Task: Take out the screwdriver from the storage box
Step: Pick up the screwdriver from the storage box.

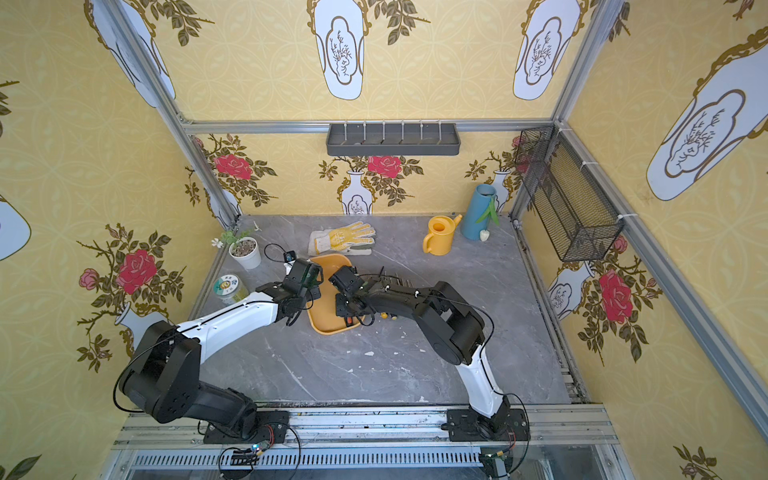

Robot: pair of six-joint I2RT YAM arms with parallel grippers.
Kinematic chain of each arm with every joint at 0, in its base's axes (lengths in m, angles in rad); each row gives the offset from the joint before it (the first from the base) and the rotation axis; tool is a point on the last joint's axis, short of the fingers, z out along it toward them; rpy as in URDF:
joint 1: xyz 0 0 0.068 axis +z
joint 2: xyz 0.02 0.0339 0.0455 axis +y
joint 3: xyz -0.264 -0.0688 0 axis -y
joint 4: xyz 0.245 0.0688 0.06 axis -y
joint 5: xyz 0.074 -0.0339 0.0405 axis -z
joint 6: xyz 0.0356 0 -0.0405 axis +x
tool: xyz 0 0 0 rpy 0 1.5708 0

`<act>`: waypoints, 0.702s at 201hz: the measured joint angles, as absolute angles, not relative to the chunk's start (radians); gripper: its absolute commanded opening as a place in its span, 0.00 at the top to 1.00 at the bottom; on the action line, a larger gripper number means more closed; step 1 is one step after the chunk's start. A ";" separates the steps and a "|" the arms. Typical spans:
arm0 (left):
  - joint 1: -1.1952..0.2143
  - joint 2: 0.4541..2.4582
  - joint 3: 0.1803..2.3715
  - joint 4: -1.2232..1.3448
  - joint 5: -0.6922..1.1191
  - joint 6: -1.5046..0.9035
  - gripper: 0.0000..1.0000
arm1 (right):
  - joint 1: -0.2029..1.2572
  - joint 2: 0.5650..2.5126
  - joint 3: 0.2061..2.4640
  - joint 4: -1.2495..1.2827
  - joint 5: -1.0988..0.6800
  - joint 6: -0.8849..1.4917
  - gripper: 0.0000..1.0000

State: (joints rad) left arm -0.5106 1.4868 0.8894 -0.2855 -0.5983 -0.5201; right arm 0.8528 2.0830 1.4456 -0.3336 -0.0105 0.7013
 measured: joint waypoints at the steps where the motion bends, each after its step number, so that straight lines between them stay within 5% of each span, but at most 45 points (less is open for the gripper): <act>1: -0.511 1.487 0.889 -0.286 -0.598 -0.520 1.00 | 0.853 2.083 1.446 -0.334 -0.010 0.701 0.79; 56: -0.511 1.500 0.889 -0.286 -0.606 -0.520 1.00 | 0.850 2.064 1.418 -0.312 -0.030 0.682 1.00; 141: -0.511 1.508 0.890 -0.286 -0.603 -0.514 1.00 | 0.844 1.964 1.376 -0.287 -0.047 0.630 1.00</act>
State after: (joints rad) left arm -0.5110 1.5078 0.8902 -0.2863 -0.6029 -0.5144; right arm 0.8436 1.9644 1.3758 -0.2871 -0.0475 0.6300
